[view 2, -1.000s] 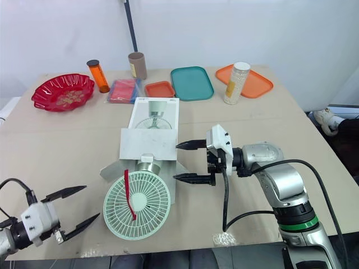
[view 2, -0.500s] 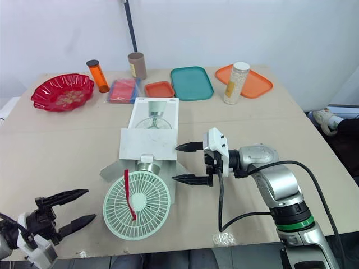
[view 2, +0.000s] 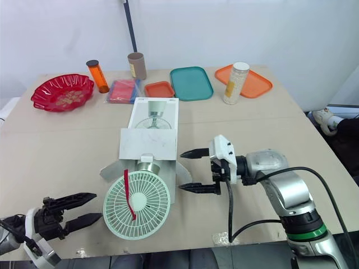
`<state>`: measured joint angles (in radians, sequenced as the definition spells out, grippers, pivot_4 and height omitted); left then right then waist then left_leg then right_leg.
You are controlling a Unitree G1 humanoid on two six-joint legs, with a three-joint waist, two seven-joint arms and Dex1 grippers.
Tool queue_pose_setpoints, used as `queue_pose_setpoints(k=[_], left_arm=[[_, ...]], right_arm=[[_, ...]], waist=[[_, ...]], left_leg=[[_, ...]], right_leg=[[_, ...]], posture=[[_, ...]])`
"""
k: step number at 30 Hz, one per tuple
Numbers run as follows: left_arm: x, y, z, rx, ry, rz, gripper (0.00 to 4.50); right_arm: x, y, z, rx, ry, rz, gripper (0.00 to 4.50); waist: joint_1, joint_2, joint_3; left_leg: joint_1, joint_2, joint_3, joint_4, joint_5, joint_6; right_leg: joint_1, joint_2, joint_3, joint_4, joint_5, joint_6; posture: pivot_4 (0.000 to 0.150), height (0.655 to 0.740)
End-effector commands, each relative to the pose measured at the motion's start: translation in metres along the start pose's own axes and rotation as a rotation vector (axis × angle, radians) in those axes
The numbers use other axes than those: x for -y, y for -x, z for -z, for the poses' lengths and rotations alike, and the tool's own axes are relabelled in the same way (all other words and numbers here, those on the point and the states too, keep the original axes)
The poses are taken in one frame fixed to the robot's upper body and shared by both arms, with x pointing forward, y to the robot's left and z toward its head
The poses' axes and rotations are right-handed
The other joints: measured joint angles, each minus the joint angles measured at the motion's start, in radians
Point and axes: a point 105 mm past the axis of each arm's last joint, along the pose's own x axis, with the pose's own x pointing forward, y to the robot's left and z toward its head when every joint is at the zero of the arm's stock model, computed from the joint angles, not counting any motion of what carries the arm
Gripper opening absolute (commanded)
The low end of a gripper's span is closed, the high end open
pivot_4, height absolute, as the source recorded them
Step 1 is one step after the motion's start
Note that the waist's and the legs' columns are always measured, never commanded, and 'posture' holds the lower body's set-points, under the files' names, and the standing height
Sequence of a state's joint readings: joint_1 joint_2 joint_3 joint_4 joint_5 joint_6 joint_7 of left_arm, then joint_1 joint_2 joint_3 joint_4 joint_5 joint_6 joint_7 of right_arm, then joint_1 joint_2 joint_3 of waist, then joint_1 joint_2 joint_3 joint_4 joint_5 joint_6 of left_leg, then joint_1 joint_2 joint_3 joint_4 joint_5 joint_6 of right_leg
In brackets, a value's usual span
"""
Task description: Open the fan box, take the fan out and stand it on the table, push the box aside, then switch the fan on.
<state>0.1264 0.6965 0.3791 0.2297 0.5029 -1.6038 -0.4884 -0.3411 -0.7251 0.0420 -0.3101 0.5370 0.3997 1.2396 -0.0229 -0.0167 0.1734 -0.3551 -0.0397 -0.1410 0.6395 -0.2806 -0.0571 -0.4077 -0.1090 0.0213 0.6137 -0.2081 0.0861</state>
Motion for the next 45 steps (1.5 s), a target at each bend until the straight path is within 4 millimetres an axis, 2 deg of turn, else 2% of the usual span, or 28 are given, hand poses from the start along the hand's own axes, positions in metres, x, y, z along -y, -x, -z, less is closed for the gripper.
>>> queue_pose_setpoints(k=[1, 5, 10, 19, 21, 22, 23, 24, 25, 26, 37, 41, 43, 45], left_arm=[[-0.005, -0.003, 0.004, 0.019, -0.029, -0.012, 4.46], [0.002, -0.009, 0.003, 0.054, -0.012, 0.011, 4.46], [-0.003, -0.025, -0.002, 0.136, -0.042, -0.01, 4.46], [-0.017, -0.044, 0.003, 0.17, -0.118, -0.055, 4.46], [-0.019, -0.048, 0.002, 0.189, -0.141, -0.043, 3.93], [-0.02, -0.05, 0.002, 0.192, -0.143, -0.049, 3.82], [-0.019, -0.051, 0.0, 0.204, -0.15, -0.032, 3.39], [-0.019, -0.052, 0.0, 0.208, -0.153, -0.023, 3.2], [-0.018, -0.052, 0.001, 0.204, -0.155, -0.011, 2.74], [-0.017, -0.052, 0.001, 0.2, -0.156, -0.001, 2.59], [-0.015, -0.057, -0.001, 0.197, -0.163, 0.04, 2.59], [-0.015, -0.056, -0.002, 0.189, -0.164, 0.045, 3.49], [-0.015, -0.056, -0.001, 0.184, -0.166, 0.04, 4.26], [-0.015, -0.056, -0.001, 0.18, -0.164, 0.036, 4.39]], right_arm=[[-0.009, 0.005, -0.013, 0.021, 0.041, -0.004, 4.5], [-0.018, 0.009, -0.01, -0.019, 0.041, -0.011, 4.5], [-0.027, 0.026, 0.012, -0.151, 0.025, -0.034, 4.5], [-0.022, 0.023, 0.006, -0.114, 0.034, -0.008, 4.5], [-0.02, 0.021, 0.006, -0.105, 0.039, -0.008, 4.5], [-0.019, 0.02, 0.005, -0.103, 0.042, -0.007, 4.5], [-0.017, 0.019, 0.006, -0.104, 0.05, -0.007, 4.5], [-0.016, 0.018, 0.005, -0.104, 0.054, -0.007, 4.5], [-0.016, 0.018, 0.005, -0.102, 0.056, -0.008, 4.5], [-0.015, 0.017, 0.004, -0.099, 0.057, -0.008, 4.5], [-0.013, 0.016, 0.005, -0.104, 0.068, 0.0, 4.5], [-0.015, 0.016, 0.007, -0.112, 0.065, -0.001, 4.5], [-0.016, 0.016, 0.007, -0.115, 0.064, -0.002, 4.5], [-0.016, 0.016, 0.007, -0.115, 0.063, -0.003, 4.5]], waist=[[0.0, 0.0, 0.0], [-0.001, 0.0, 0.0], [0.001, 0.0, 0.0], [0.0, -0.001, -0.001], [0.0, -0.001, -0.001], [0.0, -0.001, -0.001], [0.0, -0.001, -0.001], [0.0, -0.001, -0.001], [0.0, -0.001, -0.001], [0.0, -0.001, -0.001], [0.0, -0.001, -0.001], [0.0, -0.001, -0.001], [0.0, -0.001, -0.001], [0.0, -0.001, -0.001]], left_leg=[[0.0, 0.0, 0.0, 0.0, 0.0, 0.0], [0.0, 0.0, 0.0, 0.0, 0.0, 0.0], [0.0, 0.0, 0.001, 0.001, 0.0, 0.0], [0.002, 0.001, 0.003, 0.001, 0.0, 0.0], [0.002, 0.001, 0.003, 0.001, 0.0, 0.0], [0.001, 0.0, 0.003, 0.001, 0.0, 0.0], [0.001, 0.0, 0.003, 0.001, 0.0, 0.0], [0.001, 0.0, 0.003, 0.001, 0.0, 0.0], [0.001, 0.0, 0.003, 0.001, 0.0, 0.0], [0.001, 0.0, 0.003, 0.001, 0.0, 0.0], [0.001, 0.0, 0.003, 0.002, 0.0, 0.0], [0.001, 0.0, 0.003, 0.002, 0.0, 0.0], [0.001, 0.0, 0.003, 0.002, 0.0, 0.0], [0.001, 0.0, 0.003, 0.002, 0.0, 0.0]], right_leg=[[0.0, 0.0, 0.0, 0.0, 0.0, 0.001], [0.001, 0.0, 0.0, 0.0, 0.001, 0.001], [0.0, 0.0, 0.0, 0.0, 0.001, 0.001], [0.001, 0.0, 0.0, 0.0, 0.002, 0.002], [0.001, 0.0, 0.0, 0.0, 0.002, 0.001], [0.001, 0.0, 0.0, 0.0, 0.002, 0.001], [0.001, 0.0, 0.0, 0.0, 0.002, 0.001], [0.001, 0.0, 0.0, 0.0, 0.002, 0.001], [0.001, 0.0, 0.0, 0.0, 0.002, 0.001], [0.001, 0.0, 0.0, 0.0, 0.002, 0.001], [0.001, 0.0, 0.0, 0.0, 0.002, 0.001], [0.001, 0.0, 0.0, 0.0, 0.002, 0.001], [0.001, 0.0, 0.0, 0.0, 0.002, 0.001], [0.001, 0.0, 0.0, 0.0, 0.002, 0.001]], posture=[[0.15, 0.7384], [0.15, 0.7384], [0.15, 0.7384], [0.15, 0.7384], [0.15, 0.7384], [0.15, 0.7384], [0.15, 0.7384], [0.15, 0.7384], [0.15, 0.7384], [0.15, 0.7384], [0.15, 0.7384], [0.15, 0.7384], [0.15, 0.7384], [0.15, 0.7384]])
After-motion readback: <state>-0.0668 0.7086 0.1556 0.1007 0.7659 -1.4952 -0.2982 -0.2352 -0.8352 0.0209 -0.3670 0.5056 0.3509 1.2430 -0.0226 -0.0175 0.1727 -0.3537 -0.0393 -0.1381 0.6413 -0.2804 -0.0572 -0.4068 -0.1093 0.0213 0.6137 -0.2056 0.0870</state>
